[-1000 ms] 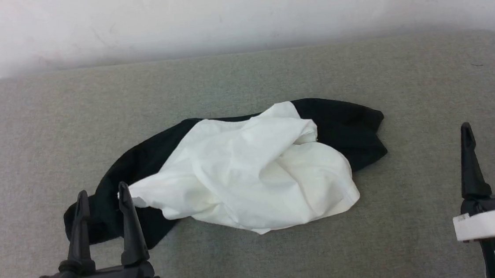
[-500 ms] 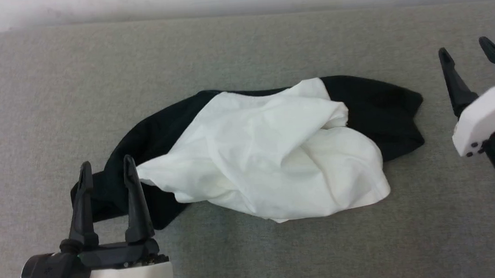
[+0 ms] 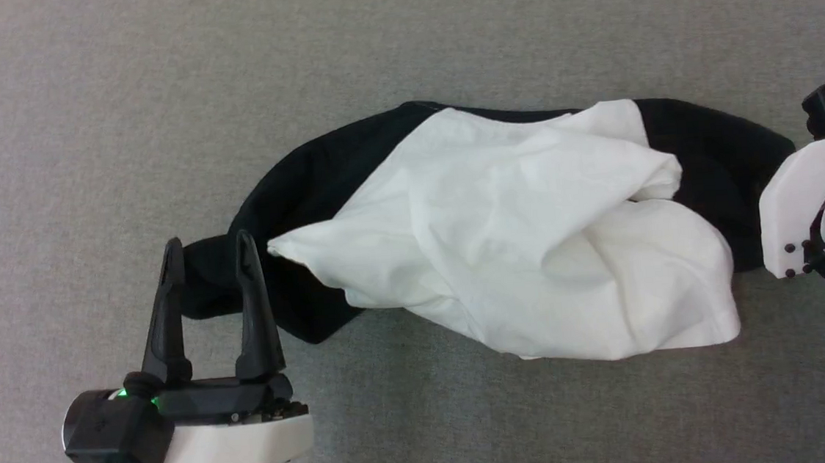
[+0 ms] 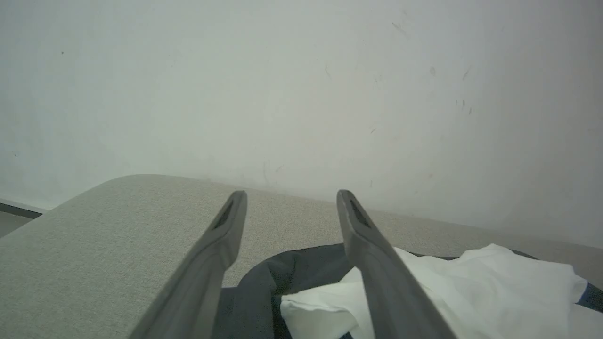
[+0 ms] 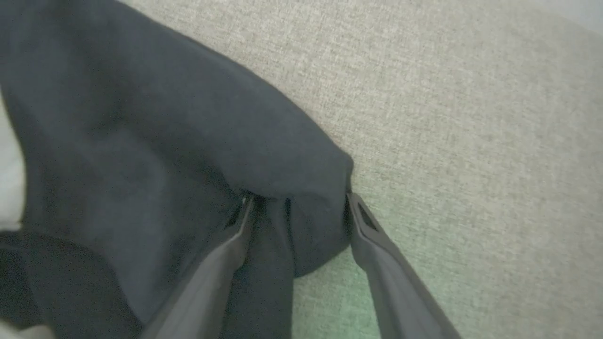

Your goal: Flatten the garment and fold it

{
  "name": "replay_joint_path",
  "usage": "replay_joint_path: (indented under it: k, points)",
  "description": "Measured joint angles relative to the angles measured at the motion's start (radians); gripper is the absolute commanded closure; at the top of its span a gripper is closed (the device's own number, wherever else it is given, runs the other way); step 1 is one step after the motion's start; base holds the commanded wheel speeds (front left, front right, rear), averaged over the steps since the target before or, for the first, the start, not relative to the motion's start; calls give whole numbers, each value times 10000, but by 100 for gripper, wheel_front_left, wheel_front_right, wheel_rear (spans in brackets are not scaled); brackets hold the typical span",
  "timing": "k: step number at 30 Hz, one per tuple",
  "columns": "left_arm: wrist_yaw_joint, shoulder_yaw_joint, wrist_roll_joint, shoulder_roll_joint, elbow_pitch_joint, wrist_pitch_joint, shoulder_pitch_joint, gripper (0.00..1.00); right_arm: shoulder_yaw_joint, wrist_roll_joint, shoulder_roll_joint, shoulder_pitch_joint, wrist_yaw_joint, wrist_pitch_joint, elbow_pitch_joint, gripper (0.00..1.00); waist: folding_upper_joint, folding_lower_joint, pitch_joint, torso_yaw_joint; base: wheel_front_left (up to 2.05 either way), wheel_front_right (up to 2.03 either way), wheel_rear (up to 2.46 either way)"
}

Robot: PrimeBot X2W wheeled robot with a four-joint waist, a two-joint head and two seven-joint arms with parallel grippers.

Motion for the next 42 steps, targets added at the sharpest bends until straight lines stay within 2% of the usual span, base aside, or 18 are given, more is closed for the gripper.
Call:
replay_joint_path:
  k: [2, 3, 4, 5, 6, 11, 15, 21, 25, 27, 30, 31, 32, 33, 34, 38, 42]
  points:
    - [21, -44, -15, 0, 33, 0, -2, 0, -90, 138, 4, 4, -4, -79, 42, 0, 0, 0, 80, 130, 0, 0, 0]
    - [35, -58, -17, 0, 56, 0, -4, 0, -119, 192, 6, 6, -12, -150, 52, 16, 0, 0, 109, 183, 0, 0, 0]
    - [67, -48, -27, 0, 75, 0, -5, 0, -178, 251, 25, 6, -12, -265, 63, 55, 0, 0, 128, 216, 0, 0, 0]
    - [77, -23, -79, 2, 84, 0, -6, 0, -213, 284, 73, 7, -12, -410, 81, 75, 0, 0, 126, 222, 0, 0, 0]
    - [79, -8, -104, 0, 92, 0, -12, 0, -188, 299, 113, 16, -12, -571, 73, 100, 0, 1, 111, 217, 0, 0, 0]
    - [79, 82, -115, -4, 134, 0, -25, 0, 159, 418, 127, -3, 0, -1536, -198, 100, 0, 2, -106, 61, 0, 0, 0]
    - [79, 125, -142, -4, 169, 0, -12, 0, 332, 407, -370, -355, 4, -1941, -1143, 100, 0, 0, -481, -175, 0, 0, 0]
    - [155, 102, -169, -8, 151, 2, 155, 0, -176, -372, -2243, -613, 4, -1542, -2667, 100, 0, -2, -1041, -585, 0, 0, 0]
    - [155, 10, -190, -12, 151, 2, 167, 0, -679, -872, -3576, -110, 2, -1089, -2922, 100, 0, -3, -1079, -703, 0, 0, 0]
    - [155, -23, -201, -13, 159, 2, 160, 0, -928, -911, -3722, 385, 2, -742, -2711, 100, 0, -2, -1001, -683, 0, 0, 0]
    - [153, -42, -286, -12, 182, 0, 144, 0, -1091, -895, -3367, 1075, 2, -222, -2182, 100, 0, -2, -809, -597, 0, 0, 0]
    - [151, -46, -288, -12, 203, 0, 132, 0, -1114, -848, -3162, 1252, 2, -127, -2008, 95, 0, -1, -730, -553, 0, 0, 0]
    - [151, -54, -290, -12, 222, 0, 121, 0, -1143, -796, -2895, 1369, 2, -98, -1858, 79, 0, 0, -655, -509, 0, 0, 0]
    - [150, -59, -290, -12, 244, 0, 106, 0, -1145, -792, -2642, 1455, 2, -90, -1722, 47, 0, 1, -590, -465, 0, 0, 0]
    - [146, -56, -290, -12, 263, 0, 102, 0, -1126, -796, -2443, 1498, 2, -155, -1645, 0, 0, 1, -541, -426, 0, 0, 0]
    - [56, -33, -267, -12, 389, 0, 95, 0, -1028, -769, -2008, 1420, 2, -974, -1672, 0, 0, 1, -533, -358, 0, 0, 0]
    - [-13, -33, -242, -10, 499, 0, 97, 0, -660, -570, -1735, 1079, 2, -1873, -2353, 0, 0, 0, -765, -406, 0, 0, 0]
